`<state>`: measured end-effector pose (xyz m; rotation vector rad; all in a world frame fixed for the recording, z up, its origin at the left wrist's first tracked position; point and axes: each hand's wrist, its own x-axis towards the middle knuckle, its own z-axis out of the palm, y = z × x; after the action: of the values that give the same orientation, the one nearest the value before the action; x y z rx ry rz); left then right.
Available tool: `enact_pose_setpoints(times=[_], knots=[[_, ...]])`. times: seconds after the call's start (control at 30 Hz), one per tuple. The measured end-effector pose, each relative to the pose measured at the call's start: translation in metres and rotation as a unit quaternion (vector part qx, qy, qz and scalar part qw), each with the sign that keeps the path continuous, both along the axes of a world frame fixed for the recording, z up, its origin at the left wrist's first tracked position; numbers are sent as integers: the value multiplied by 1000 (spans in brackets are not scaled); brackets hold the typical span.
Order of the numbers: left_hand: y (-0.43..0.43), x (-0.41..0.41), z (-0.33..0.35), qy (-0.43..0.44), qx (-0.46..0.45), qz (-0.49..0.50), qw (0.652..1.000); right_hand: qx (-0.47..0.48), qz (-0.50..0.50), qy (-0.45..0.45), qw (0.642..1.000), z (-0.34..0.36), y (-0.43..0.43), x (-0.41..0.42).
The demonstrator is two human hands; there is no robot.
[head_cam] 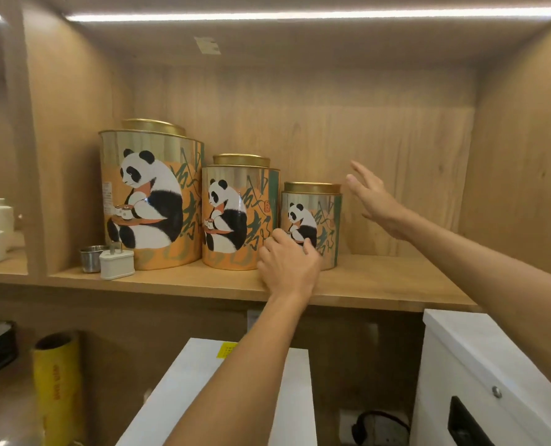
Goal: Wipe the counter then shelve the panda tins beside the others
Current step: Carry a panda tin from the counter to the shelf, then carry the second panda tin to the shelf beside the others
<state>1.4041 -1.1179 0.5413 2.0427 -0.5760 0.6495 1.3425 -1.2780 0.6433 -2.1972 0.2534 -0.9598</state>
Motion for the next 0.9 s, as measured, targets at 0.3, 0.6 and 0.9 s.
enact_pose_setpoints(times=[0.3, 0.6, 0.9], knots=[[90, -4, 61, -187, 156, -88, 966, -251, -129, 211, 936, 57, 58, -159], [5, -342, 76, -317, 57, -388, 864, -375, -480, 209, 765, 22, 195, -472], [217, -712, -104, -352, 53, -815, 457, 21, -711, 201, 674, -220, 588, -827]])
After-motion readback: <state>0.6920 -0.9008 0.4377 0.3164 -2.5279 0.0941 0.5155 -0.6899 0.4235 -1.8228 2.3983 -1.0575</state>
